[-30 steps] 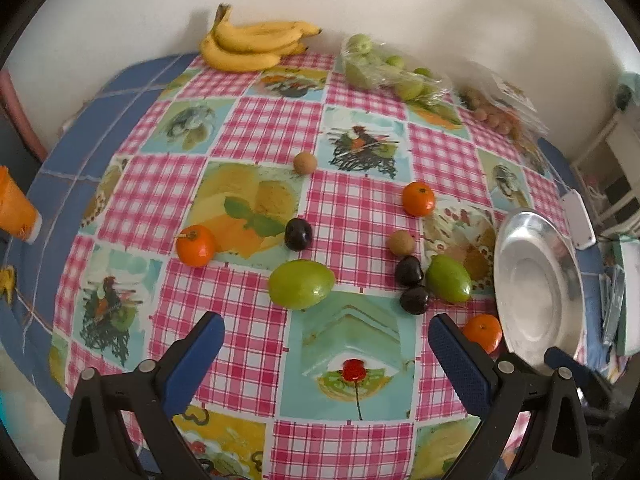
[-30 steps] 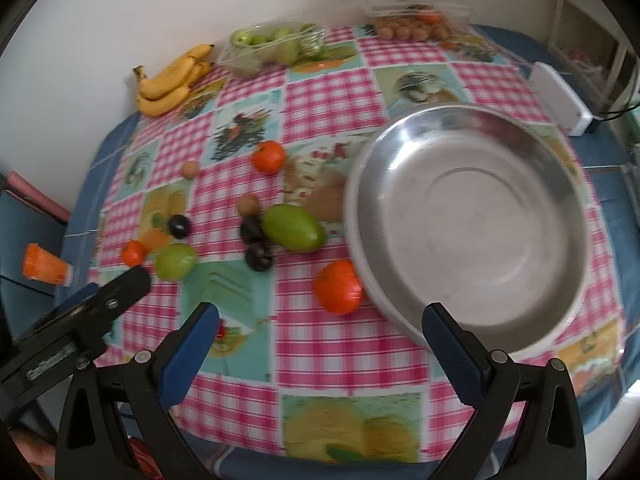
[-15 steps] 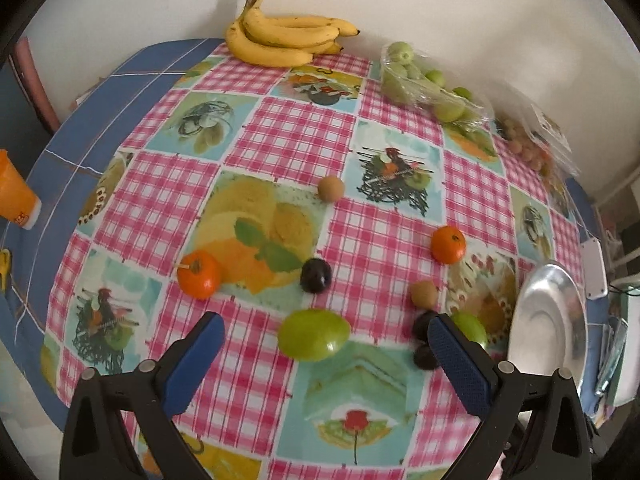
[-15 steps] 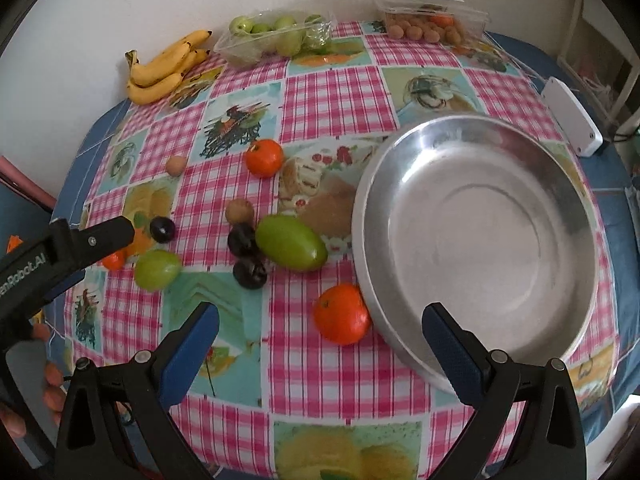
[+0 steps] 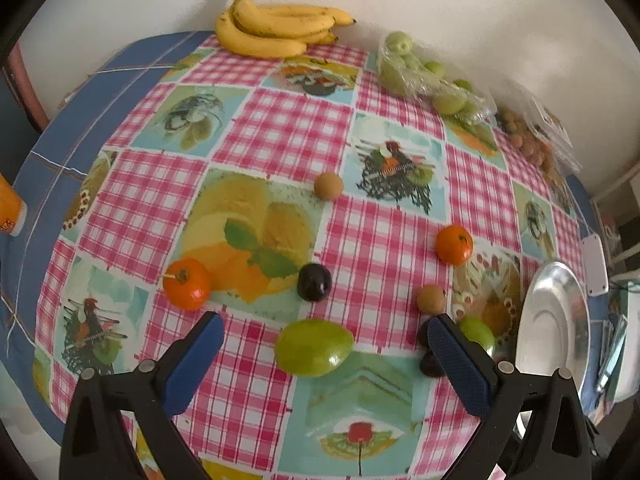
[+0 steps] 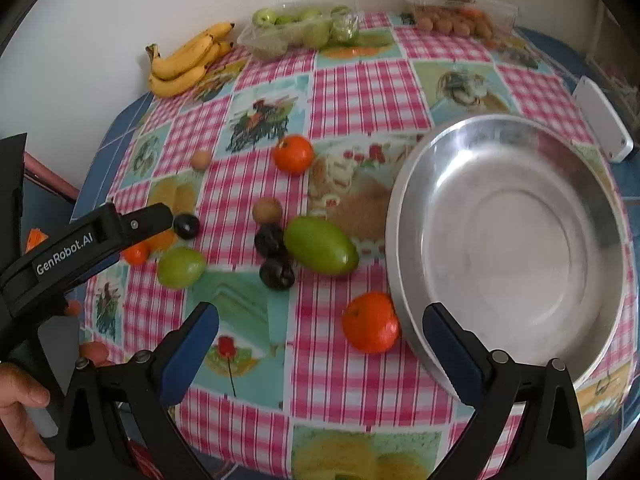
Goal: Organize fruits
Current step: 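Move the left tool toward the large green fruit while the right tool approaches the orange tangerine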
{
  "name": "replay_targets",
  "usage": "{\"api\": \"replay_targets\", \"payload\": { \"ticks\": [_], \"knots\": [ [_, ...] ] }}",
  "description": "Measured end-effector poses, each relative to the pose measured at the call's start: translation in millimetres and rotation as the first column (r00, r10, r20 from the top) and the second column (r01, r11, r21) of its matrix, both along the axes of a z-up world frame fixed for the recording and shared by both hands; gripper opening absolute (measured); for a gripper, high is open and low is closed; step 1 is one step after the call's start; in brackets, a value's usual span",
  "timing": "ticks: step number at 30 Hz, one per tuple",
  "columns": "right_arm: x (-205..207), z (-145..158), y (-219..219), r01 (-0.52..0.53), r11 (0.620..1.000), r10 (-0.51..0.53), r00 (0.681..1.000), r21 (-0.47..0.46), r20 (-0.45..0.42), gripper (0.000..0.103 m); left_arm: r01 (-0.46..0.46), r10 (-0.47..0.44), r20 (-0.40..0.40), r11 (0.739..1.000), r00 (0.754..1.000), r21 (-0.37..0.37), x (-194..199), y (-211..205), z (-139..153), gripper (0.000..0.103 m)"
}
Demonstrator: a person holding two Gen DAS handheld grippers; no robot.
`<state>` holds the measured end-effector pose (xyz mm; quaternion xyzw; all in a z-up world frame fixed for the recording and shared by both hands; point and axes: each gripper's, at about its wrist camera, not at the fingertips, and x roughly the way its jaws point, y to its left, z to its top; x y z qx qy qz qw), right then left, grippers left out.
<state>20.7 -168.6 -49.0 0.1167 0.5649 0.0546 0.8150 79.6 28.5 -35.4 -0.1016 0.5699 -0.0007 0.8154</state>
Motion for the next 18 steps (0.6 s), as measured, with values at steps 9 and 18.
{"api": "replay_targets", "payload": {
  "ticks": [9, 18],
  "knots": [
    [-15.9, -0.5, -2.1, 0.024, 0.998, -0.026, 0.999, -0.06, -0.025, 0.102, 0.035, -0.033, -0.05, 0.998, 0.998, 0.044, -12.1, -6.2, -4.2, 0.103],
    [-24.3, 3.6, -9.0, 0.091, 0.995, -0.092, 0.996, -0.027, -0.021, 0.092, 0.021, -0.016, -0.11, 0.999, 0.994, 0.044, -15.3, -3.3, -20.2, 0.103]
  ]
}}
